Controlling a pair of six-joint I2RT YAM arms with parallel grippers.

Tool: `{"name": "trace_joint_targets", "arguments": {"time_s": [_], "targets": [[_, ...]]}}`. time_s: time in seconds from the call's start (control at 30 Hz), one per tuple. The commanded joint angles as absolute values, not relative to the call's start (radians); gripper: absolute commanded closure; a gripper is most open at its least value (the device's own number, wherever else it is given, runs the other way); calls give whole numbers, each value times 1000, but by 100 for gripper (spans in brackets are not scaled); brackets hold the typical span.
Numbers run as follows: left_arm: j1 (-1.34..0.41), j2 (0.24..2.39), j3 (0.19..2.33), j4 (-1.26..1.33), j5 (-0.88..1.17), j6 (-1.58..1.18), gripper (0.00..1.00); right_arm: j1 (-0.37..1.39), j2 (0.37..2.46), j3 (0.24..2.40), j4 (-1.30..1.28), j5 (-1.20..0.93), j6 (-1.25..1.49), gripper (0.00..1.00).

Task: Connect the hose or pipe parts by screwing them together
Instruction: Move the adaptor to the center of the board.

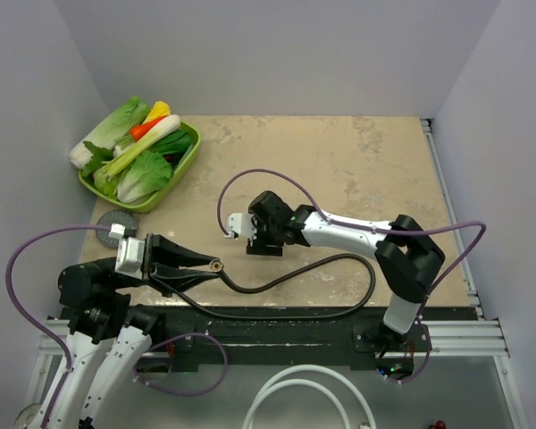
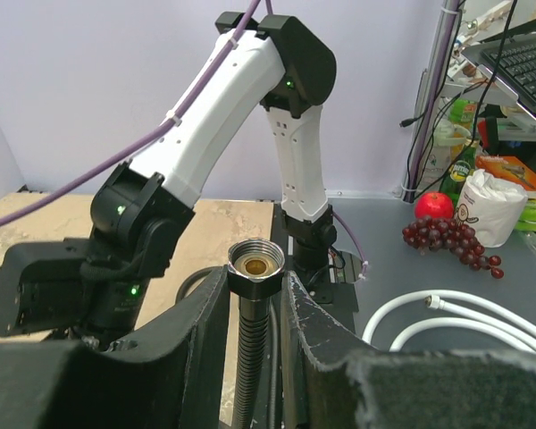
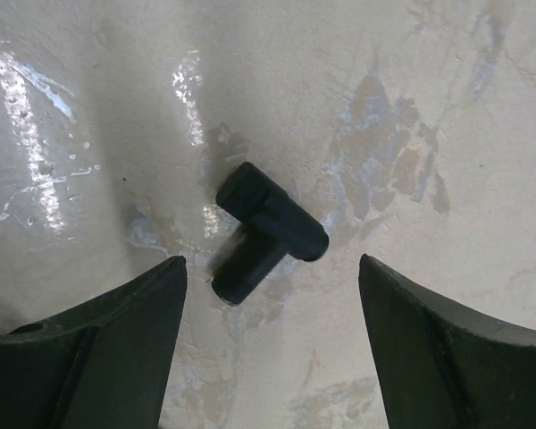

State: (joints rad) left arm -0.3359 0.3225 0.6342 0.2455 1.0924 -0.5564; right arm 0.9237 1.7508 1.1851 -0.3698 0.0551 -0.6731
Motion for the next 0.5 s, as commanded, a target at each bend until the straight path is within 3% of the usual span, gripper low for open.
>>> {"name": "trace_joint_targets", "arguments": {"time_s": [0.0,0.23,0.47], "targets": [[-331,330,673,247,1078,-557,100,922,1810,1249,-405,14,-787,21],[-331,336,672,247,1075,-549,100,897,1920,1347,-425,-44,-819,23],[-331,350,675,261,1074,-555,100,841,2005,1439,-433,-26,-750,32]]}}
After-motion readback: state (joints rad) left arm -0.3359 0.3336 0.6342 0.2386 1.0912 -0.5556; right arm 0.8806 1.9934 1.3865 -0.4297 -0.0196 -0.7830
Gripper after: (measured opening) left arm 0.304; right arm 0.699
